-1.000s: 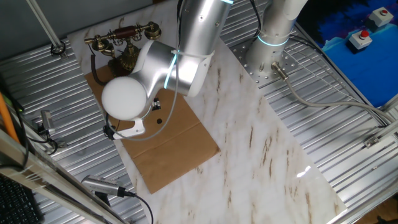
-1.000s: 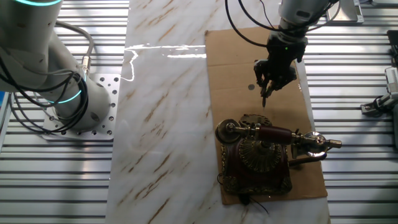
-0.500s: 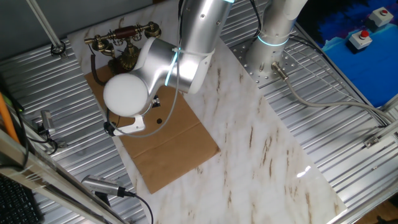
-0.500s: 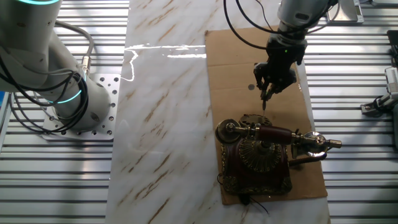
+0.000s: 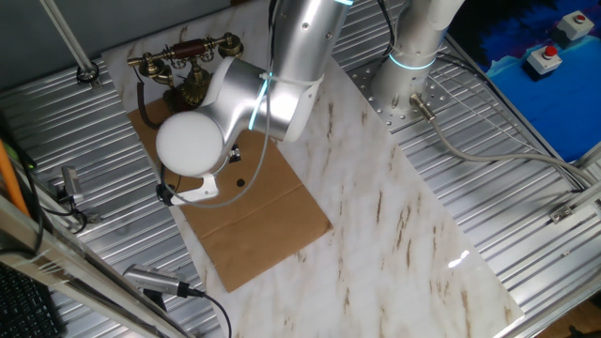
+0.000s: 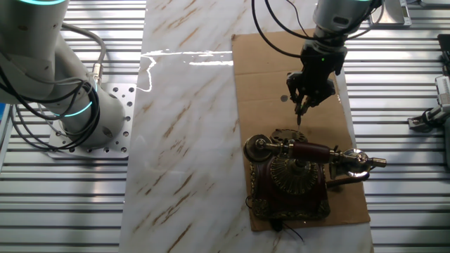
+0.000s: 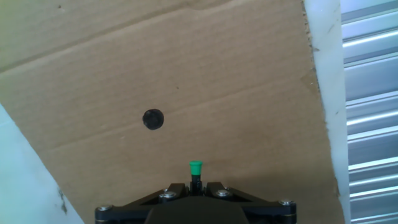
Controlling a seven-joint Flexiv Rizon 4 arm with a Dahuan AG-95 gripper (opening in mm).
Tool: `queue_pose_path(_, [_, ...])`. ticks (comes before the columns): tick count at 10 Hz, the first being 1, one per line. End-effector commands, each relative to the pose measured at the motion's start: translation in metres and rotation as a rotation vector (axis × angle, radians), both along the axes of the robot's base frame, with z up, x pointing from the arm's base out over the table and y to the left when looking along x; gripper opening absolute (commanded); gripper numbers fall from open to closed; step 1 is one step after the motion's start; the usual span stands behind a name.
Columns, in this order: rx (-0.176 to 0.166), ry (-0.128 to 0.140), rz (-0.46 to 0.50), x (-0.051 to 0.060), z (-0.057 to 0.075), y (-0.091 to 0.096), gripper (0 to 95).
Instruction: Dial a number on an old rotary phone
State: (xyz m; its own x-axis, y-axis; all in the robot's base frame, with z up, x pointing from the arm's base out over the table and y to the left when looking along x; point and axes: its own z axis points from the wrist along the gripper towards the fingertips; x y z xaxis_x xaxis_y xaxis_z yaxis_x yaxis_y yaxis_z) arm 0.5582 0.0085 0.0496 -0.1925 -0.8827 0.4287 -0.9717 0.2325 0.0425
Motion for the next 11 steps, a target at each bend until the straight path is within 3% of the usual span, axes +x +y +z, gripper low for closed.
queue_pose_path(1, [0.001, 0.0, 0.003, 0.0001, -0.0001, 0.0, 0.0])
queue_pose_path(11, [0.013, -0.012, 0.021, 0.0034, -0.0051, -0.0057, 0.0])
